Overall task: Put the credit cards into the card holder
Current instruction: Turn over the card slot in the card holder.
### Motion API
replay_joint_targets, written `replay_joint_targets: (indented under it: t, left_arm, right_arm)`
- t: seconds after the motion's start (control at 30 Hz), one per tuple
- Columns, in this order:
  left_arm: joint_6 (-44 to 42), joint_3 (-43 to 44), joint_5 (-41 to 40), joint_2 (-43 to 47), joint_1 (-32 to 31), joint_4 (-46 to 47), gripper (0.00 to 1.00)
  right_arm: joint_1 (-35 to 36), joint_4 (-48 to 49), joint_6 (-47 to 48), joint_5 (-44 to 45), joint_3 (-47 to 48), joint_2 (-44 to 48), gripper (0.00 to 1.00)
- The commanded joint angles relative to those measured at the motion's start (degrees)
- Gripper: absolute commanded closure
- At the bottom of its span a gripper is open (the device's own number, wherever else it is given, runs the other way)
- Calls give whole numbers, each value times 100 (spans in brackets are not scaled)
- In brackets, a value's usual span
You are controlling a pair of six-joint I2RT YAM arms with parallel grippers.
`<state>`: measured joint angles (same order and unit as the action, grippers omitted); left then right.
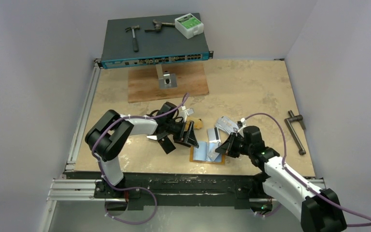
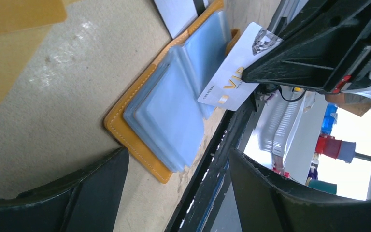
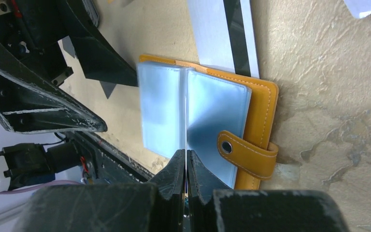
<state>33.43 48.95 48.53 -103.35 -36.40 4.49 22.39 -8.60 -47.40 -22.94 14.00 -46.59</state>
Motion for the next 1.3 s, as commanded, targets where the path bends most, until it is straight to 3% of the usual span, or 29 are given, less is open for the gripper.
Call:
replay_joint_targets:
  t: [0.0, 0.17, 0.4, 0.6, 0.77, 0.93, 1.07, 1.27]
  left_arm:
    - [-350, 284, -378, -22, -66, -533, 25]
    - [-577, 419, -789, -25, -104, -1191, 31]
    - [-443, 447, -727, -140, -248, -1129, 40]
    - [-386, 499, -629, -390, -253, -1195, 34]
    - [-726, 721, -1391, -361, -392, -2168, 34]
    - [-858, 792, -1765, -192, -498, -2561, 33]
    - [-781, 720, -1827, -335, -508, -2373, 33]
    - [-675, 634, -1532, -495, -560, -1343, 33]
  right_arm:
    - [23, 290, 189, 89, 227, -203, 100]
    - [45, 190, 301, 133, 253, -223, 100]
    - [52, 70, 131, 152, -125, 125, 100]
    - [119, -144, -211, 278, -599, 679, 100]
    - [146, -513, -238, 448, -620, 883, 100]
    - [178, -349, -259, 409, -680, 690, 100]
    - [204, -116, -295, 378, -773, 537, 100]
    - [241, 57, -329, 353, -857, 385, 100]
